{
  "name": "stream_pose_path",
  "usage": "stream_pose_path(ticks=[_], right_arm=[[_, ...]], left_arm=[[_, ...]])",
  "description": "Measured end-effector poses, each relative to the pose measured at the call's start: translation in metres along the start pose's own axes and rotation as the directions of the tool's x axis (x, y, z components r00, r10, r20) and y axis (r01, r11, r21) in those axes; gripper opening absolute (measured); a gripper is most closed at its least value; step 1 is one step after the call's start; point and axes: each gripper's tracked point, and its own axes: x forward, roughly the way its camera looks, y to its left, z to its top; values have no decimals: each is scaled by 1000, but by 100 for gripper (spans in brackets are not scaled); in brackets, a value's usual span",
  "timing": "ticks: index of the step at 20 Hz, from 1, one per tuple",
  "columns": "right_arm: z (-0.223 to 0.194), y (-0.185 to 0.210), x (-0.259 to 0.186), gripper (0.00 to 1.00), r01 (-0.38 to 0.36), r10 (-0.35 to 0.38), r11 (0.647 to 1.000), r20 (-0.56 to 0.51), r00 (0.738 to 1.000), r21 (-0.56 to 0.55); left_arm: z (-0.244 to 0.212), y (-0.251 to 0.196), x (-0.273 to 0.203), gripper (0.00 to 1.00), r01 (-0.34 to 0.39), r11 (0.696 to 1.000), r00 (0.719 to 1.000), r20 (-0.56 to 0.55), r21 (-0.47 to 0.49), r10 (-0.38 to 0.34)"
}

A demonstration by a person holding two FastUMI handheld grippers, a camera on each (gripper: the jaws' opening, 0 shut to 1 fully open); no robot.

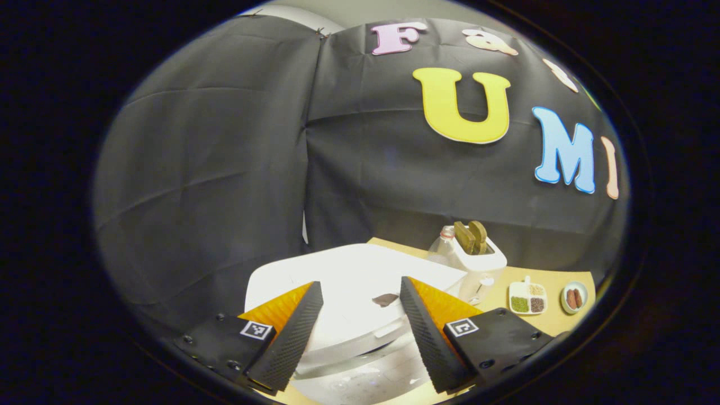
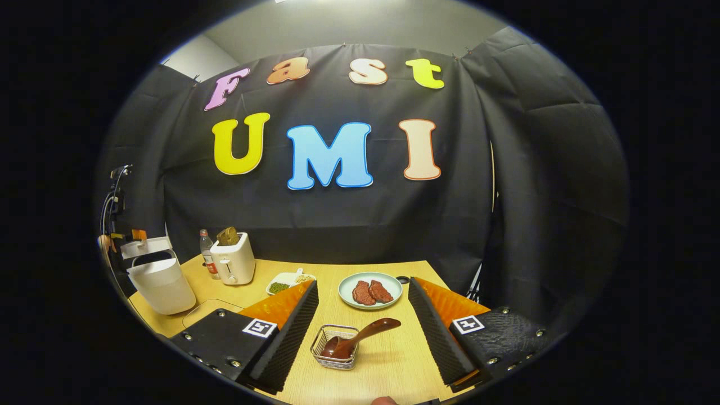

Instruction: Close the left gripper, press the button to open the rice cooker; take a wooden spoon from the chopstick holder with the right hand, scoop a spoonful of rice and pour it into the rice cooker, then put the wooden spoon back into the chopstick holder.

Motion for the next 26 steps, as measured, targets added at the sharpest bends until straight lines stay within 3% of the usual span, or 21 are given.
stream_pose_path(ticks=[8, 12, 15, 18, 22, 26], right_arm=[[-3, 24, 7, 98, -22, 22, 1000, -10, 1000, -23], [-5, 42, 5, 98, -51, 51, 998, -16, 999, -43], [7, 66, 1, 98, -110, 110, 994, 1, 994, -17], [33, 78, 1, 98, -128, 129, 991, 50, 990, -27], [61, 102, -10, 98, -192, 191, 981, 92, 977, 4], [84, 105, -19, 98, -182, 178, 983, 162, 971, 14]], left_arm=[[-54, -7, 14, 96, 16, 996, 995, -97, 88, -7], [-52, -8, 13, 100, 27, 999, 996, -83, 44, -24], [-52, -11, 9, 98, 76, 993, 995, -68, 94, -70], [-24, -18, -10, 97, 114, 990, 993, 22, 88, -117], [43, -42, -81, 98, 215, 974, 950, 216, 77, -227], [90, -61, -155, 97, 244, 957, 883, 372, 158, -287]])
